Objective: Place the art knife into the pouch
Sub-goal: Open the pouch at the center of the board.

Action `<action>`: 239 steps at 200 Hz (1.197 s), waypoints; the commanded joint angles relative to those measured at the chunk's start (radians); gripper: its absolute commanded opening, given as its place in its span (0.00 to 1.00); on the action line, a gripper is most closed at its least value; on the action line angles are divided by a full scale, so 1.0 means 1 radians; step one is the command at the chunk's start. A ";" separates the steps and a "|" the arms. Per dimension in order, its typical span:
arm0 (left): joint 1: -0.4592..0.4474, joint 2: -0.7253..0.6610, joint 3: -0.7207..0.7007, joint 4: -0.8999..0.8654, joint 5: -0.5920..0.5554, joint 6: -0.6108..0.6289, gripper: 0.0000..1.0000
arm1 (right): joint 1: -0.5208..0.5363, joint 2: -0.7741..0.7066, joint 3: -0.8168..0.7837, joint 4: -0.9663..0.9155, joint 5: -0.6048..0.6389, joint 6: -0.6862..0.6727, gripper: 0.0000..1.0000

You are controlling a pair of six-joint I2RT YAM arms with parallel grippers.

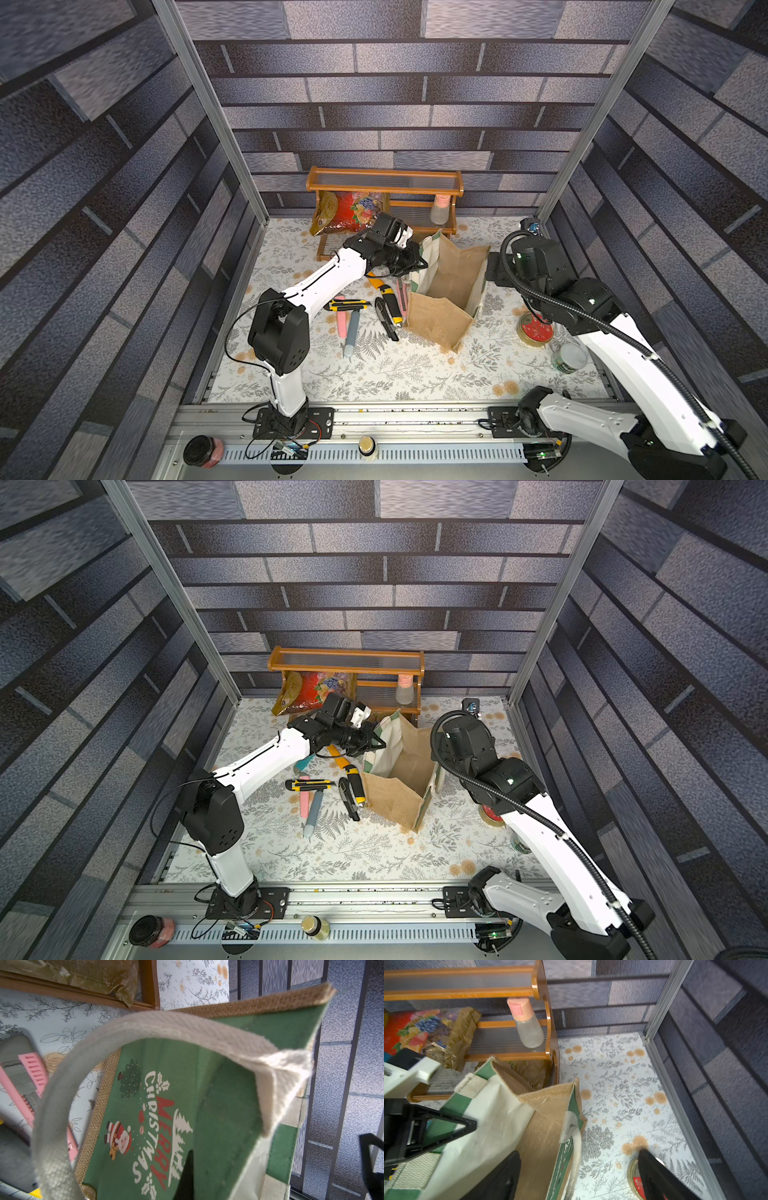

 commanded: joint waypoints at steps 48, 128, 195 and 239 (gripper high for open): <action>-0.038 -0.002 0.040 -0.007 -0.022 0.025 0.00 | -0.075 0.138 -0.143 0.100 -0.265 0.116 0.51; 0.002 -0.076 0.044 -0.199 -0.218 0.202 0.60 | -0.176 0.133 -0.123 0.067 -0.204 -0.057 0.00; 0.038 -0.245 -0.059 -0.359 -0.502 0.309 0.86 | -0.204 0.151 -0.095 0.088 -0.212 -0.186 0.04; 0.114 -0.363 -0.260 -0.424 -0.640 0.325 0.86 | -0.207 0.124 -0.096 0.118 -0.244 -0.224 0.76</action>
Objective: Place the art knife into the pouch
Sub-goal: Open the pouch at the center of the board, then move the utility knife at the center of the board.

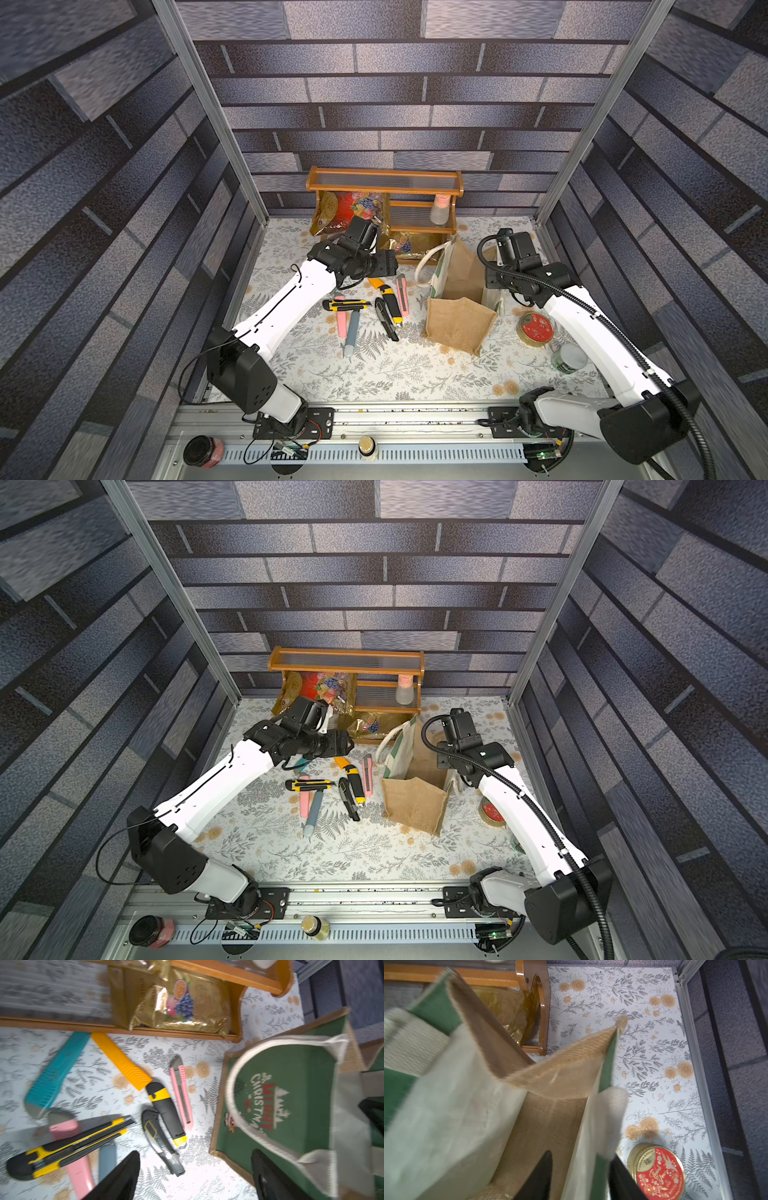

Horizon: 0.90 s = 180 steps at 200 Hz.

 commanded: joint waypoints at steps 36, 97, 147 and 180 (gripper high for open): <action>0.099 -0.070 -0.211 -0.181 -0.275 0.100 0.86 | -0.005 -0.088 0.009 0.048 -0.067 -0.060 0.90; 0.099 0.072 -0.205 -0.227 -0.440 0.206 0.86 | -0.005 -0.202 -0.039 0.083 -0.178 -0.088 1.00; 0.095 0.221 -0.156 -0.200 -0.437 0.283 0.86 | -0.005 -0.227 -0.052 0.079 -0.209 -0.096 1.00; 0.096 0.307 -0.070 -0.190 -0.419 0.321 0.87 | -0.005 -0.253 -0.079 0.094 -0.257 -0.073 1.00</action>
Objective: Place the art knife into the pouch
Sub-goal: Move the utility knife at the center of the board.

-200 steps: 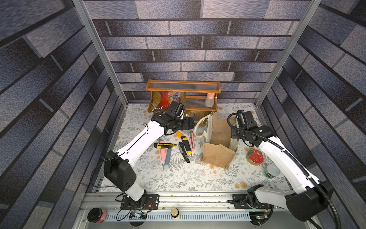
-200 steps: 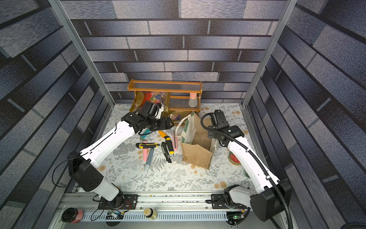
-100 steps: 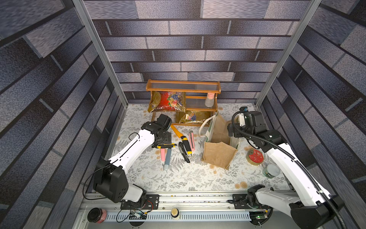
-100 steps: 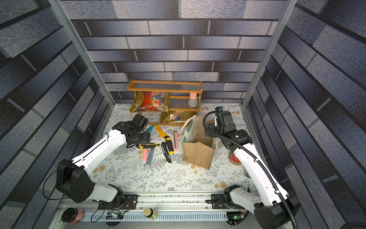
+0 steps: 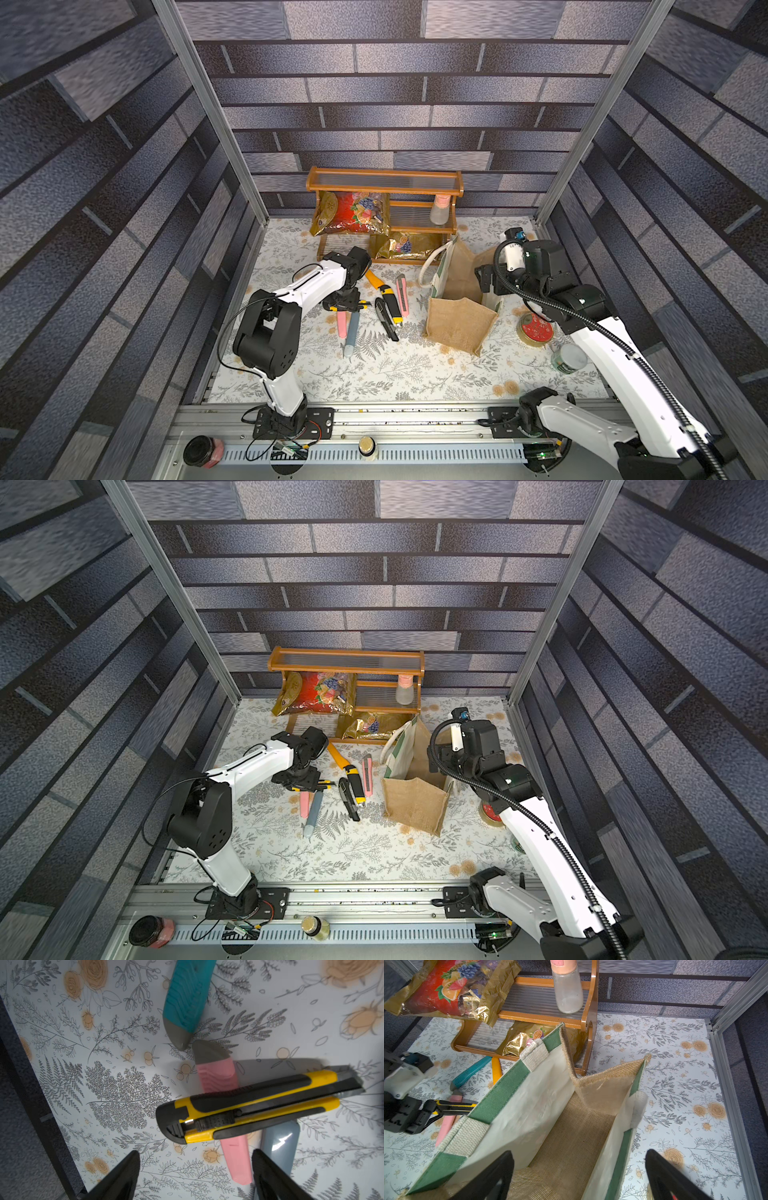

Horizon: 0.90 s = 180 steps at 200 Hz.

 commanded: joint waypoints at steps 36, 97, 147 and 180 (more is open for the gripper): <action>0.000 0.096 0.110 0.021 0.074 0.087 0.87 | -0.005 -0.061 -0.034 0.008 -0.010 0.007 1.00; 0.000 0.152 0.116 0.000 0.105 0.099 0.87 | -0.005 -0.068 -0.039 -0.001 -0.018 0.023 1.00; -0.003 0.157 0.091 -0.033 0.107 0.079 0.87 | -0.005 -0.073 -0.042 -0.001 -0.012 0.024 1.00; -0.003 0.145 0.069 -0.044 0.121 0.058 0.87 | -0.005 -0.072 -0.046 -0.002 -0.007 0.029 1.00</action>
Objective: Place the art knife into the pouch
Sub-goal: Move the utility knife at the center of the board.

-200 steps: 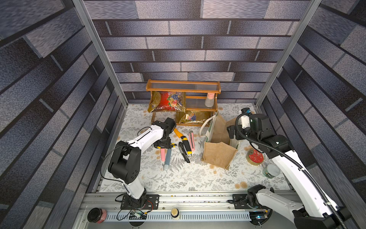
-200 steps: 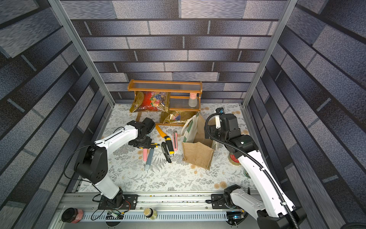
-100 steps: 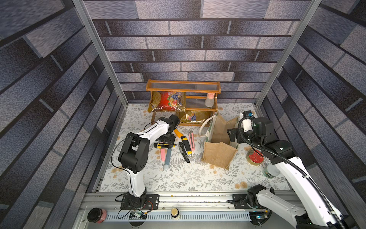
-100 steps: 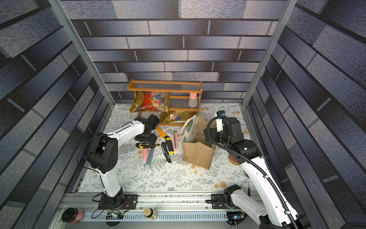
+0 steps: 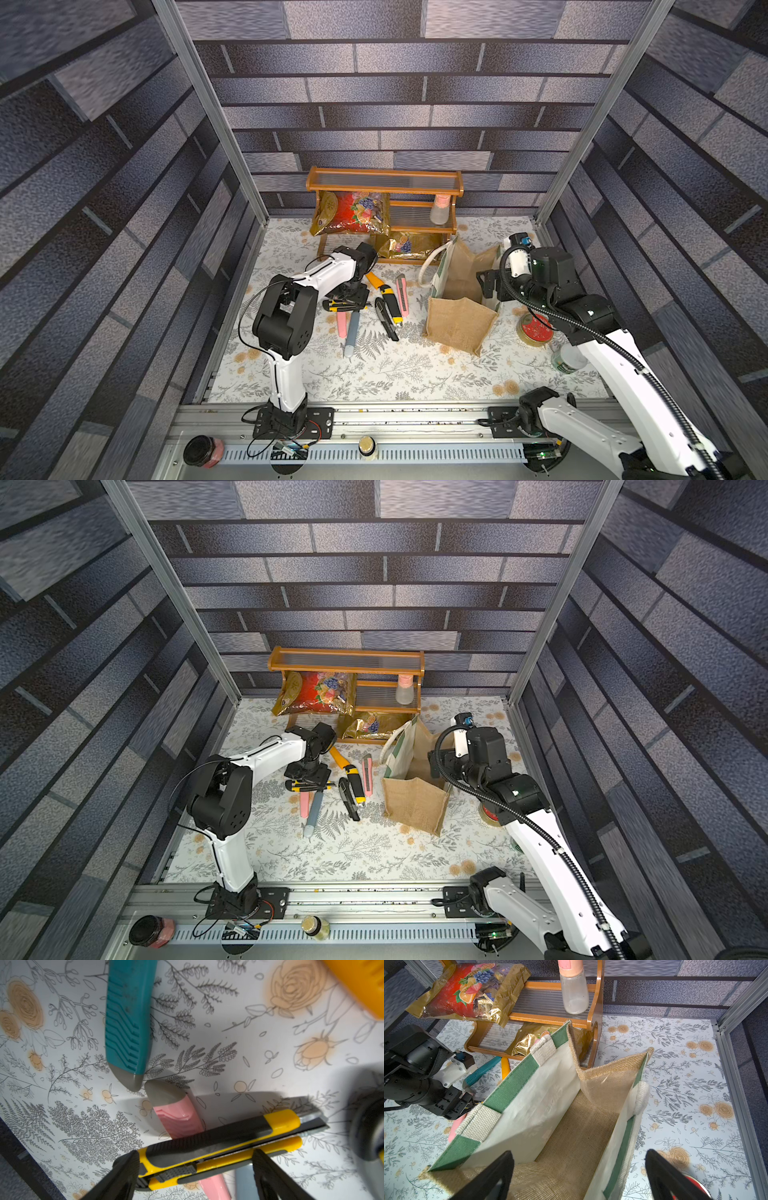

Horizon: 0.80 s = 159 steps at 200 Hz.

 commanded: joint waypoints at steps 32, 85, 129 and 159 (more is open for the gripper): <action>-0.014 -0.011 -0.043 -0.066 0.041 -0.027 0.87 | -0.005 -0.007 -0.013 0.004 0.002 0.025 1.00; -0.016 -0.018 -0.036 -0.087 0.056 -0.036 0.87 | -0.005 -0.009 -0.018 0.006 -0.010 0.038 1.00; 0.025 -0.107 -0.045 -0.064 0.056 -0.117 0.92 | -0.005 -0.012 -0.028 0.001 -0.023 0.042 1.00; 0.032 -0.195 -0.073 -0.025 0.082 -0.170 1.00 | -0.005 -0.017 -0.030 -0.001 -0.029 0.040 1.00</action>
